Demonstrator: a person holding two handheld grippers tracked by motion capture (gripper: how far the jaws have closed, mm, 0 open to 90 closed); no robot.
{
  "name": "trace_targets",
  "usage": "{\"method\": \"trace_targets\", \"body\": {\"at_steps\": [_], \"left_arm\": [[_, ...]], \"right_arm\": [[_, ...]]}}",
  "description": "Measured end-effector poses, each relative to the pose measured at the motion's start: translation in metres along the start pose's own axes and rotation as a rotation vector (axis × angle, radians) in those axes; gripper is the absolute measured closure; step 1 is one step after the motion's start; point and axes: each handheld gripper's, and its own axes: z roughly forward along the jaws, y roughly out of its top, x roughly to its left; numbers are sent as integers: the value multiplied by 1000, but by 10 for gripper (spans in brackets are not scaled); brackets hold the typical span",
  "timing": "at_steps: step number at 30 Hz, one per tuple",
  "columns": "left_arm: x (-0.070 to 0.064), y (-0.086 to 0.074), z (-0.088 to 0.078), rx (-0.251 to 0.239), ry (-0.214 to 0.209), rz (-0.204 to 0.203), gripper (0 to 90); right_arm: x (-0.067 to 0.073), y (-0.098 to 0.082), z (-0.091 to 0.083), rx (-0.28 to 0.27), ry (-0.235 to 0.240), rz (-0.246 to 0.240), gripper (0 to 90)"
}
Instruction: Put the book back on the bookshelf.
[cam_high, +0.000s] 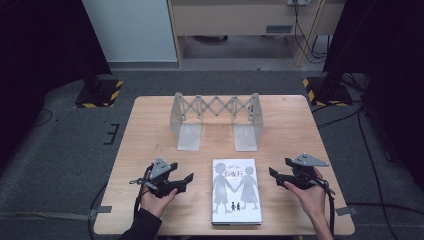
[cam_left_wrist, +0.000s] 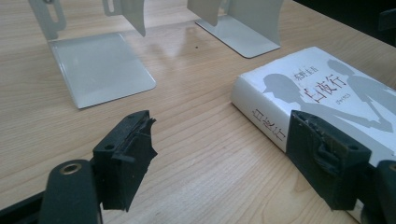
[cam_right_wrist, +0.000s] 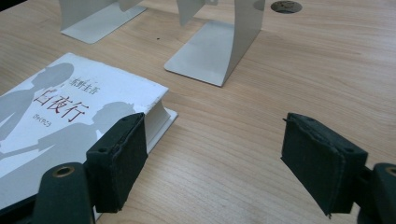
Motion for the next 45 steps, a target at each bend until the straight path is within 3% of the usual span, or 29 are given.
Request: {"method": "trace_targets", "body": {"at_steps": [19,45], "left_arm": [[-25,-1,15,28,-54,46,237],[-50,-7,35,82,-114,76,224]], "right_arm": [[17,-1,9,4,60,4,229],[34,-6,22,38,124,-4,242]]}}
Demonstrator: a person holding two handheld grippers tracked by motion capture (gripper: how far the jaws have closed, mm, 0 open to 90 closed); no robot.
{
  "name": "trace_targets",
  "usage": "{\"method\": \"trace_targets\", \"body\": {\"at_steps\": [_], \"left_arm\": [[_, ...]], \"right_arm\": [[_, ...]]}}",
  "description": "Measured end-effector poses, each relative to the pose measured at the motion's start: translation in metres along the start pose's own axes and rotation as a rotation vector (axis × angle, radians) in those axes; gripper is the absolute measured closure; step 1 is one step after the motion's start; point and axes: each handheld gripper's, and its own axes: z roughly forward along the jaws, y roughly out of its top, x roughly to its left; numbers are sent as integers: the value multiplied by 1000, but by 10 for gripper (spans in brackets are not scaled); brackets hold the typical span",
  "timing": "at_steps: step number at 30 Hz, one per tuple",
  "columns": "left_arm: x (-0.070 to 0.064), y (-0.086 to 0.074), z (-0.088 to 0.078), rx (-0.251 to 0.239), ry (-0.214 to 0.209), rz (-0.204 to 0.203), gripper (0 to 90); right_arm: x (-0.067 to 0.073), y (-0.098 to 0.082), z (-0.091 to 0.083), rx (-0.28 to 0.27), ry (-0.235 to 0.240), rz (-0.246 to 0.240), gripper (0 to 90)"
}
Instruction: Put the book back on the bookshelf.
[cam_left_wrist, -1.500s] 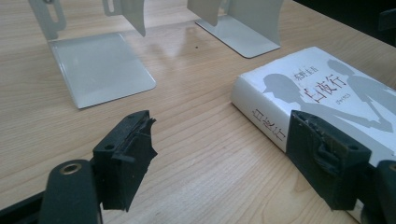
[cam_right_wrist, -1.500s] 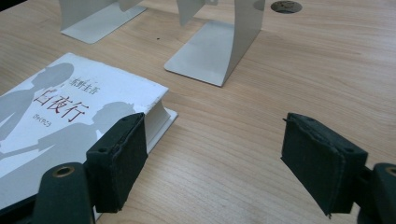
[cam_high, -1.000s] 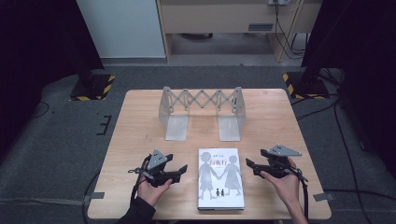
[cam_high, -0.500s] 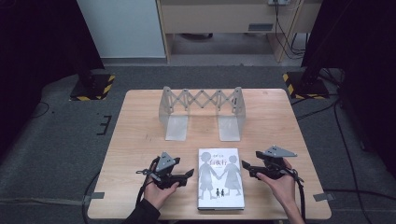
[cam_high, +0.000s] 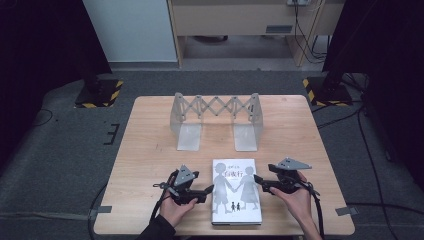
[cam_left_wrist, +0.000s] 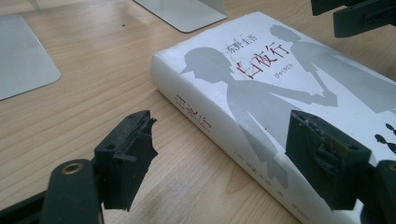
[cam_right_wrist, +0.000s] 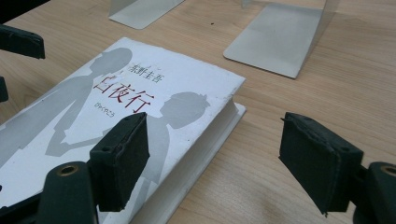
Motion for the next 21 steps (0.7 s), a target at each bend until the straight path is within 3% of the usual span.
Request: {"method": "trace_targets", "body": {"at_steps": [10,21], "left_arm": [[-8,-2,9,44,-18,21,209],[-7,-3,16,43,-29,11,80]], "right_arm": [[7,-4,8,21,41,24,246],[13,-9,18,41,79,30,247]]}}
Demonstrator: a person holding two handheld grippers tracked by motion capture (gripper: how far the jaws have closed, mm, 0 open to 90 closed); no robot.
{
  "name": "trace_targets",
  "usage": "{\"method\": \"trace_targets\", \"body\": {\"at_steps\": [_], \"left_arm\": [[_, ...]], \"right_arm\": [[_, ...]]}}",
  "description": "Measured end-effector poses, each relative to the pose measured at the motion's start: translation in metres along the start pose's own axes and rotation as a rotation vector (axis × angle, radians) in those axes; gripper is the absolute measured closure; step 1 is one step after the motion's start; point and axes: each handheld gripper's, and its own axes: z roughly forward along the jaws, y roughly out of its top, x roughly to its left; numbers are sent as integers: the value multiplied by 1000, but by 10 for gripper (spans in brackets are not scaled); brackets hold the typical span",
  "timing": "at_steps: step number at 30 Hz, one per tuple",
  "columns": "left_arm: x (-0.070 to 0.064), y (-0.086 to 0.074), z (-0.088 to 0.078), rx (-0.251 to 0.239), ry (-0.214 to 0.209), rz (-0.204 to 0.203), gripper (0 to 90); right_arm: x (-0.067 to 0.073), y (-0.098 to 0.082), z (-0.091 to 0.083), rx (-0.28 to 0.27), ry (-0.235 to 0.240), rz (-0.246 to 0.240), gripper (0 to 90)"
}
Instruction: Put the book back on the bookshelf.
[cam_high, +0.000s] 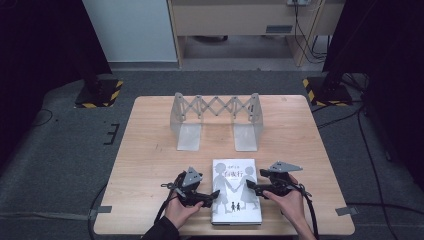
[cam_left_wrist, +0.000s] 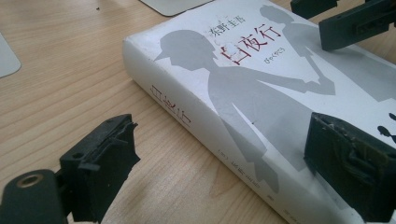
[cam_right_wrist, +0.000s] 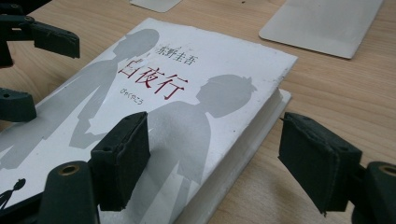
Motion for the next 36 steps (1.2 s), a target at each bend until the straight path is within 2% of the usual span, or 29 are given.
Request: {"method": "trace_targets", "body": {"at_steps": [7,16,18,21,27,32,34,36], "left_arm": [[1,0,1,4,7,-17,46],[2,-1,2,-4,3,6,34],[2,-1,2,-1,3,-9,36],[2,-1,2,6,2,-30,38],[0,0,1,1,14,10,28],[1,0,1,-4,14,24,5],[2,0,1,0,17,9,0],[3,-1,1,-1,9,-2,0]], "right_arm": [[3,-1,4,-12,22,12,242],[3,-3,9,-25,38,25,226],[3,-5,11,-33,52,57,227],[3,-6,13,-40,69,76,226],[4,-5,13,-35,63,64,224],[7,-2,11,-34,49,47,229],[8,0,9,-56,41,25,250],[9,2,6,-75,38,23,272]]}}
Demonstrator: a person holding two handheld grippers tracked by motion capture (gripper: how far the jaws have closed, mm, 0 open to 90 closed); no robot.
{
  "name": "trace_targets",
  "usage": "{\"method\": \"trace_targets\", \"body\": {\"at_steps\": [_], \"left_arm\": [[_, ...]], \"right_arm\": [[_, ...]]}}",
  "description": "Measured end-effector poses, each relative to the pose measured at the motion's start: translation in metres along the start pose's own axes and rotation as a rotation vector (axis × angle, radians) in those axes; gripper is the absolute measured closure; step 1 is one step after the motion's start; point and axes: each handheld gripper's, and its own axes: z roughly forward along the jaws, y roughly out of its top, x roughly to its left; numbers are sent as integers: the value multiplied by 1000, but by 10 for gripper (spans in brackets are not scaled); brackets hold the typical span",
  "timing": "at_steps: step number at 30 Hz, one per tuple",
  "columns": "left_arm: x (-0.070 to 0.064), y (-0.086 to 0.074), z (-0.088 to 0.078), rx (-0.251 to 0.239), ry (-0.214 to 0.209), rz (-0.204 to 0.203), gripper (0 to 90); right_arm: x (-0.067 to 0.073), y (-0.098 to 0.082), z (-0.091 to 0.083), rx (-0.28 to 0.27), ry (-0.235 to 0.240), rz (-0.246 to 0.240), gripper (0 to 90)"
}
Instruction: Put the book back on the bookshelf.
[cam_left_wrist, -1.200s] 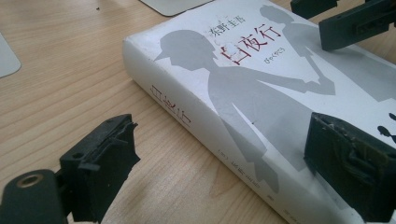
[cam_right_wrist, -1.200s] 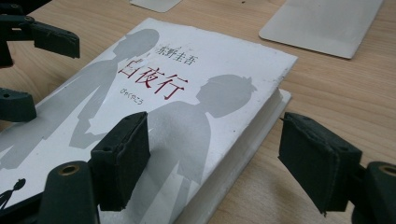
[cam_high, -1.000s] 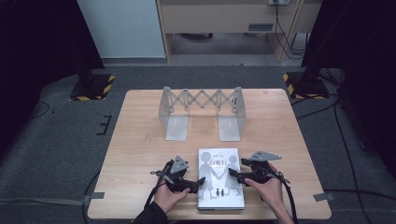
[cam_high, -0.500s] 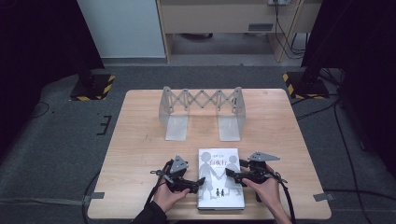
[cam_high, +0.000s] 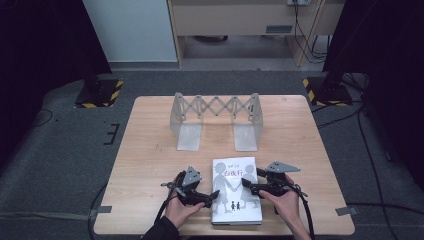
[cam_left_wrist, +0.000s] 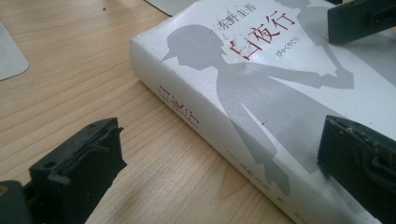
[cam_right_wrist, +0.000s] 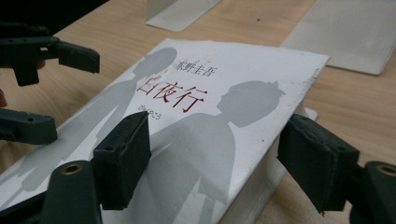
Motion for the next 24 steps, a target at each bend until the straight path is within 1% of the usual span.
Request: {"method": "trace_targets", "body": {"at_steps": [2,4,8,10,11,12,14,19,20,21,24], "left_arm": [[1,0,-1,5,-5,-11,0],[2,0,-2,3,-12,-2,21],[3,0,-4,9,-18,-16,50],[4,-1,-4,6,-21,-13,49],[4,-1,-4,5,-21,-2,49],[3,-1,-4,1,-20,4,49],[3,-1,-4,-4,-21,15,49],[4,-1,-4,-12,-24,24,48],[4,-1,-4,-10,-23,22,48],[4,-1,-4,-6,-23,11,47],[4,-2,-4,-7,-24,11,47]], "right_arm": [[0,2,-2,-21,3,-9,278],[1,4,-3,-32,10,-6,276],[1,9,-4,-65,41,34,275],[2,12,-4,-69,46,32,271],[2,13,-4,-72,49,31,270],[3,14,-4,-76,51,42,266],[4,15,-3,-84,57,44,262],[7,15,1,-83,58,53,252],[7,15,1,-81,62,52,251],[8,16,2,-81,64,58,250],[10,17,4,-82,78,72,248]]}}
